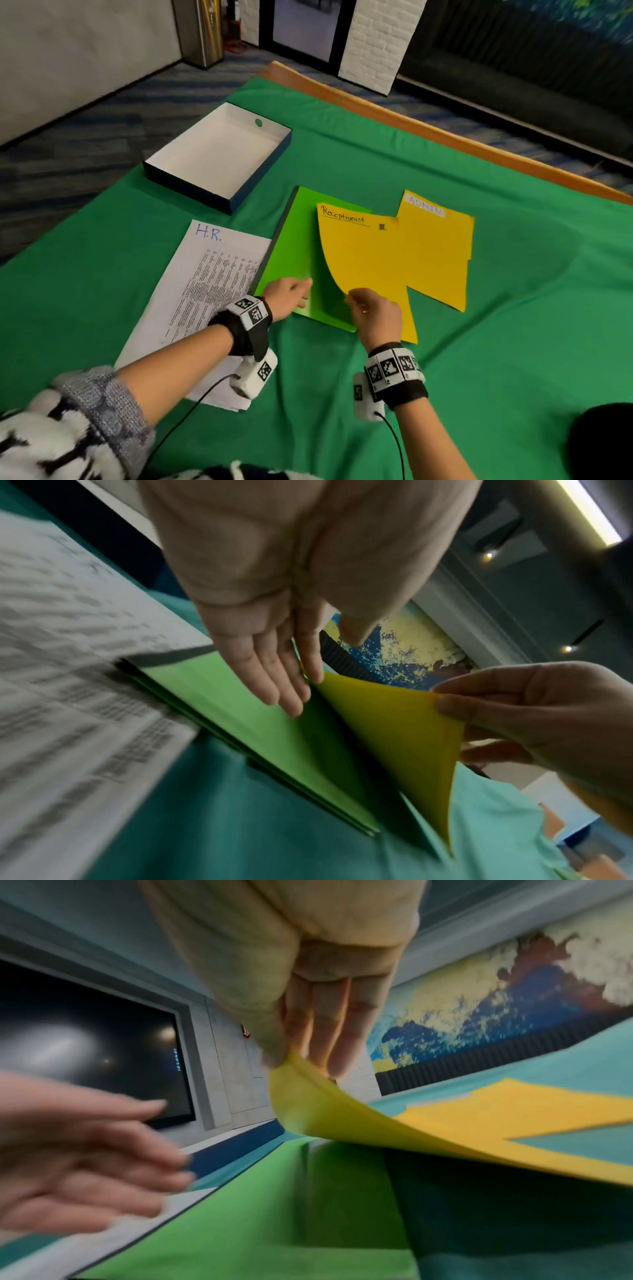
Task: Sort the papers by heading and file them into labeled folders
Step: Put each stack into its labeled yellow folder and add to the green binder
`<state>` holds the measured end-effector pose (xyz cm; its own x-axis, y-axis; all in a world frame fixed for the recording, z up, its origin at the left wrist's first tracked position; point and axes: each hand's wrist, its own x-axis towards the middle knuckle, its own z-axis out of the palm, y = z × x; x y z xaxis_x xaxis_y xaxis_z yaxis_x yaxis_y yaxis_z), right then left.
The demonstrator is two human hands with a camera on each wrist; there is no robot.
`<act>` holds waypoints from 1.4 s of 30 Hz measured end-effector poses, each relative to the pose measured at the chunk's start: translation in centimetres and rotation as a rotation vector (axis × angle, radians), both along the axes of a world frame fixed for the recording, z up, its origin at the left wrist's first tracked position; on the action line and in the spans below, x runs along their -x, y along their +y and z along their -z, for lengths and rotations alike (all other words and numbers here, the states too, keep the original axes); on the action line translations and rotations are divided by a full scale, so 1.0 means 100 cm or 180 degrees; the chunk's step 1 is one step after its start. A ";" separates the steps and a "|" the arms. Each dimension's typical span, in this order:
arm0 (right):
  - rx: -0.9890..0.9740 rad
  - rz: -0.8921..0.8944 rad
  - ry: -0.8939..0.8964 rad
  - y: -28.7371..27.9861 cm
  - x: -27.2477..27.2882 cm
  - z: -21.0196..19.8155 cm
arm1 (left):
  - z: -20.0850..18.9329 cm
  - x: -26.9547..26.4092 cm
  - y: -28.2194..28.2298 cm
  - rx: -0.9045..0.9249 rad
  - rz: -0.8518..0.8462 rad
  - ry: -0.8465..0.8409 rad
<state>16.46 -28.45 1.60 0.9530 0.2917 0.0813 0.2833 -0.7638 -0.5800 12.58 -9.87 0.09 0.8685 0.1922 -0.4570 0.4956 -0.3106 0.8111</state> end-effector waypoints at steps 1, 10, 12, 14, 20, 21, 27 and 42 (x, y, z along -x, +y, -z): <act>-0.0216 -0.0109 0.0143 0.000 0.003 0.000 | -0.002 -0.006 -0.007 0.0356 -0.0086 0.0062; -0.1297 -0.0052 0.0490 -0.012 0.003 -0.011 | 0.004 -0.015 -0.026 0.1826 -0.1220 0.0533; -0.1196 0.0069 0.0203 -0.017 -0.005 -0.016 | 0.006 -0.014 -0.031 0.2006 -0.1165 0.0522; -0.1177 0.0117 0.0116 -0.016 -0.011 -0.019 | 0.004 -0.016 -0.037 0.1987 -0.0971 0.0520; -0.1030 -0.0384 0.0074 -0.006 -0.005 -0.010 | -0.013 -0.032 -0.042 0.2298 -0.1351 0.0015; -0.1062 -0.0447 0.0076 -0.007 -0.004 -0.008 | -0.013 -0.034 -0.038 0.2373 -0.1438 -0.0061; -0.0997 -0.1157 0.1271 -0.008 0.010 0.001 | -0.001 -0.029 -0.020 0.1262 -0.1038 -0.0055; -0.1565 0.0867 0.2281 -0.043 -0.026 0.039 | -0.013 0.001 0.035 0.1246 -0.1643 -0.1103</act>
